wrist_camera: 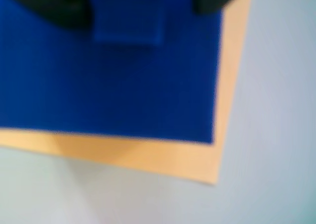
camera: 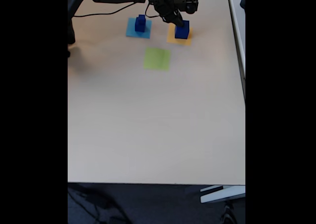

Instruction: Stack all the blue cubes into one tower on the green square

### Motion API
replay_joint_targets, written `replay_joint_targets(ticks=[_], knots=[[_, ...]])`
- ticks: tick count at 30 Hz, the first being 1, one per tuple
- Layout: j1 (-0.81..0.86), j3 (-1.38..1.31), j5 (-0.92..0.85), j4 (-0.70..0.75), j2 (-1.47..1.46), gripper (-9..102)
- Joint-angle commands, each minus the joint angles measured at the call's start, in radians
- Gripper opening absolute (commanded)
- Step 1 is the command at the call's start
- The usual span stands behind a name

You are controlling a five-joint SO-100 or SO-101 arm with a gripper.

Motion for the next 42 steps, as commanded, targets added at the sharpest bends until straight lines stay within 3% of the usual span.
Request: replay_joint_targets(ticks=[1, 24, 33, 42], knots=[[0.002, -0.003, 0.002, -0.018, 0.035, 6], [-0.006, -0.006, -0.041, -0.003, 0.109, 1], [-0.006, -0.015, -0.035, 0.161, 0.247, 1], [-0.081, -0.006, 0.161, 0.388, 0.364, 1]])
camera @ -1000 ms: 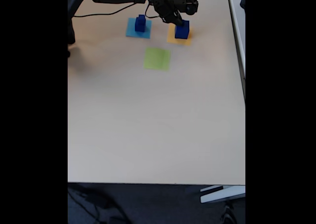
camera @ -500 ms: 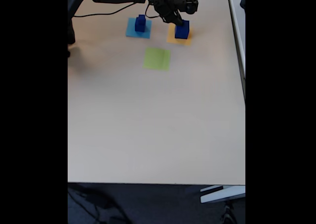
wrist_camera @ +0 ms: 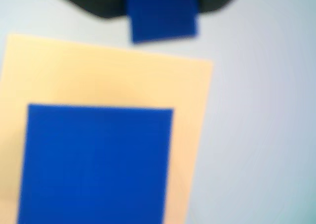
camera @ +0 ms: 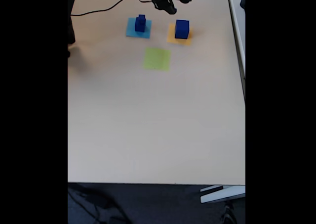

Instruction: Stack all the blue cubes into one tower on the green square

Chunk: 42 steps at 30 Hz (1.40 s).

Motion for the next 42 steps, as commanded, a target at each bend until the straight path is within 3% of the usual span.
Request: replay_joint_targets(ticks=[1, 10, 22, 42], knots=[[-0.043, 0.009, 0.089, 0.031, 0.121, 1], [-0.109, 0.170, 0.222, -0.006, 0.192, 0], [-0.089, 0.339, 0.080, -0.011, 0.321, 1], [-0.071, 0.649, 0.008, -0.098, 0.506, 1]])
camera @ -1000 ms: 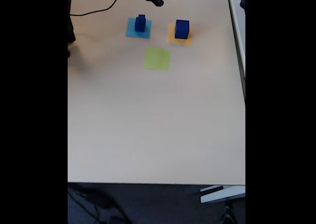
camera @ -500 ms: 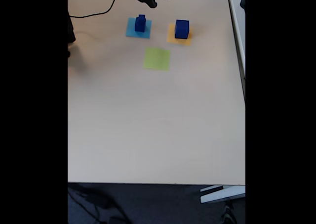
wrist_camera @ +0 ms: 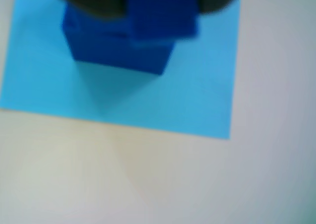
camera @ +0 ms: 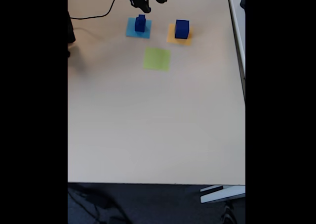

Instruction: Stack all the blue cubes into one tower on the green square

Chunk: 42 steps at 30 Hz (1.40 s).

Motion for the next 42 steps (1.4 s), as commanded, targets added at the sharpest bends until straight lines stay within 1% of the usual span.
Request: replay_joint_targets(ticks=[1, 5, 15, 26, 36, 42], knots=[[0.003, 0.008, -0.009, -0.021, 0.092, 1], [0.000, 0.048, -0.005, -0.041, 0.114, 2], [0.011, 0.202, -0.023, -0.166, 0.166, 2], [0.018, 0.238, -0.037, -0.187, 0.178, 1], [-0.003, 0.284, 0.008, -0.210, 0.179, 2], [0.011, 0.288, -0.021, -0.210, 0.187, 2]])
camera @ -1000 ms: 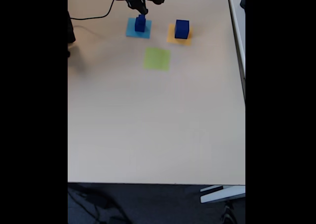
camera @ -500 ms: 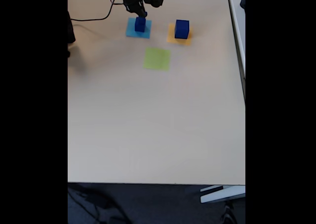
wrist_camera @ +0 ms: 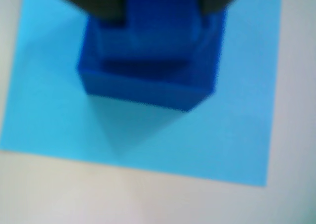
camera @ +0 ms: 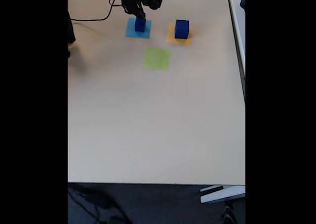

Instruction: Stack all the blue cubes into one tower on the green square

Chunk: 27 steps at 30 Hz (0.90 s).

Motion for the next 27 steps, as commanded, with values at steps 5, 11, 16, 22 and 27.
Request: replay_joint_targets(ticks=[5, 11, 16, 22, 27], knots=[[0.009, -0.017, -0.031, -0.014, 0.063, 2], [0.014, -0.089, -0.057, 0.031, 0.034, 2], [0.021, -0.124, -0.074, 0.052, 0.017, 2], [0.021, -0.173, -0.072, 0.100, 0.006, 2], [-0.009, -0.178, 0.009, 0.117, -0.011, 2]])
